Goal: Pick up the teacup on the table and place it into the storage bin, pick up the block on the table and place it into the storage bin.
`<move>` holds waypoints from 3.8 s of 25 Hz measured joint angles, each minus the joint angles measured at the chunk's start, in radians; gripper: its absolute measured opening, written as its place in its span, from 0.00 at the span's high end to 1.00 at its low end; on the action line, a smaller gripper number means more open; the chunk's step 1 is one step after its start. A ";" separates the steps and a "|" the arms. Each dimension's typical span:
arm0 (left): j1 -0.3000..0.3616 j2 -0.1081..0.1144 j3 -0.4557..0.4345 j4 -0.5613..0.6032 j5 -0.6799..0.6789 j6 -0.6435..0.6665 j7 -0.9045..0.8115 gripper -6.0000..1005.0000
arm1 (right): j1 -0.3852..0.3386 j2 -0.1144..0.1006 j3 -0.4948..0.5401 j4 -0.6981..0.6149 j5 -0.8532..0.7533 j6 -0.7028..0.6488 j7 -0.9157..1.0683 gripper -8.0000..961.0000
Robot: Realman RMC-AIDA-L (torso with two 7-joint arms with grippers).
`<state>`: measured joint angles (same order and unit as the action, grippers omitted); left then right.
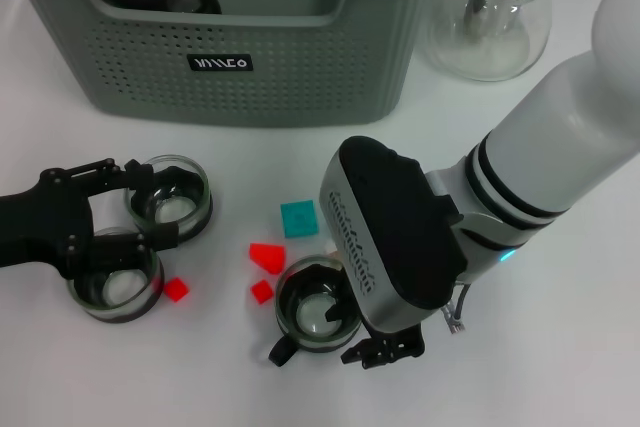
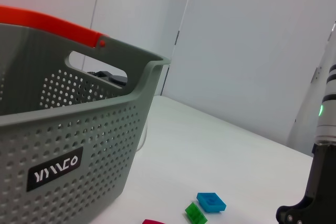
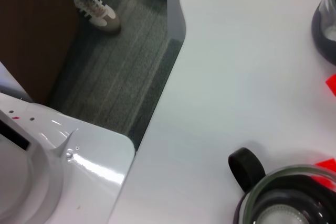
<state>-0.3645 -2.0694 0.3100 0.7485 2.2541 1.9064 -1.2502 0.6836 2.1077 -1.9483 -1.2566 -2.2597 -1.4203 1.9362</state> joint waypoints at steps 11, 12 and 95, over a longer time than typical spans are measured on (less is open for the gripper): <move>-0.001 0.000 -0.005 0.000 -0.004 0.000 -0.002 0.13 | 0.014 0.001 -0.001 0.029 0.014 0.007 0.017 0.76; -0.001 0.000 -0.005 0.000 -0.004 0.000 -0.002 0.13 | 0.014 0.001 0.000 0.028 0.014 0.006 0.018 0.78; 0.012 -0.009 -0.016 -0.039 -0.002 0.016 0.011 0.13 | -0.060 -0.054 0.739 -0.048 0.662 0.110 -0.071 0.47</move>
<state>-0.3522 -2.0782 0.2944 0.7093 2.2523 1.9229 -1.2395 0.6232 2.0535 -1.2091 -1.3047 -1.5981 -1.3103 1.8651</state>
